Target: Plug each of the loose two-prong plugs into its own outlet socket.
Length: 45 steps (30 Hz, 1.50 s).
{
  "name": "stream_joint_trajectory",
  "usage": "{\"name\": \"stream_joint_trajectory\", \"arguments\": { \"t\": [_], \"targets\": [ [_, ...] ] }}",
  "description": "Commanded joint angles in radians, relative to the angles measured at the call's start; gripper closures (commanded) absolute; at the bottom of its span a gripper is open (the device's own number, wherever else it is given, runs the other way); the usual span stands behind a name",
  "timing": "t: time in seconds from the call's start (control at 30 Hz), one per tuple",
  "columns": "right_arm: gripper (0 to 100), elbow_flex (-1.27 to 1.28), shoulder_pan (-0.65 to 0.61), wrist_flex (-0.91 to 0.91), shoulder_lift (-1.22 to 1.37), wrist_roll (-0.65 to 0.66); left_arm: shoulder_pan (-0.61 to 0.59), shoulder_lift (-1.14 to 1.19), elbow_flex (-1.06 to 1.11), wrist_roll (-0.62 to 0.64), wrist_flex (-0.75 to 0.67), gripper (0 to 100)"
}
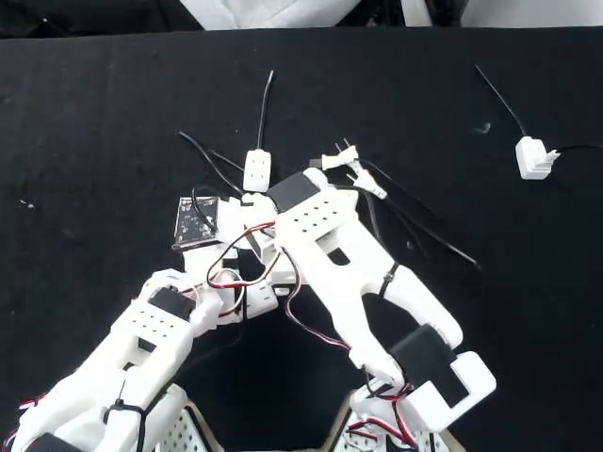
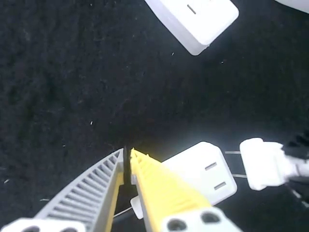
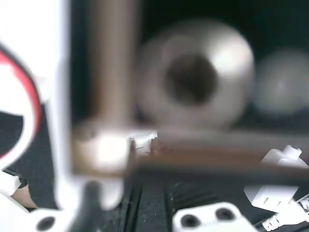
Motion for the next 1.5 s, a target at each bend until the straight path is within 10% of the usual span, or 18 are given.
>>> {"name": "stream_joint_trajectory", "arguments": {
  "t": [0.0,0.23,0.57,0.8,1.47],
  "targets": [
    [98.8,-0.010,-0.020,-0.012,-0.013,-0.008,-0.013,-0.005,-0.005,0.006,-0.018,96],
    [98.8,-0.010,-0.011,-0.014,-0.013,-0.020,-0.024,-0.017,-0.005,0.003,-0.006,97],
    [98.8,-0.010,0.055,-0.014,-0.013,-0.017,0.028,-0.201,-0.128,-0.196,0.456,96],
    [98.8,-0.022,0.066,-0.005,-0.015,-0.015,0.209,-0.302,0.108,-0.176,0.201,96],
    [98.8,-0.018,0.098,-0.011,-0.104,-0.021,0.102,-0.302,0.128,-0.117,0.068,96]
  ]
}}
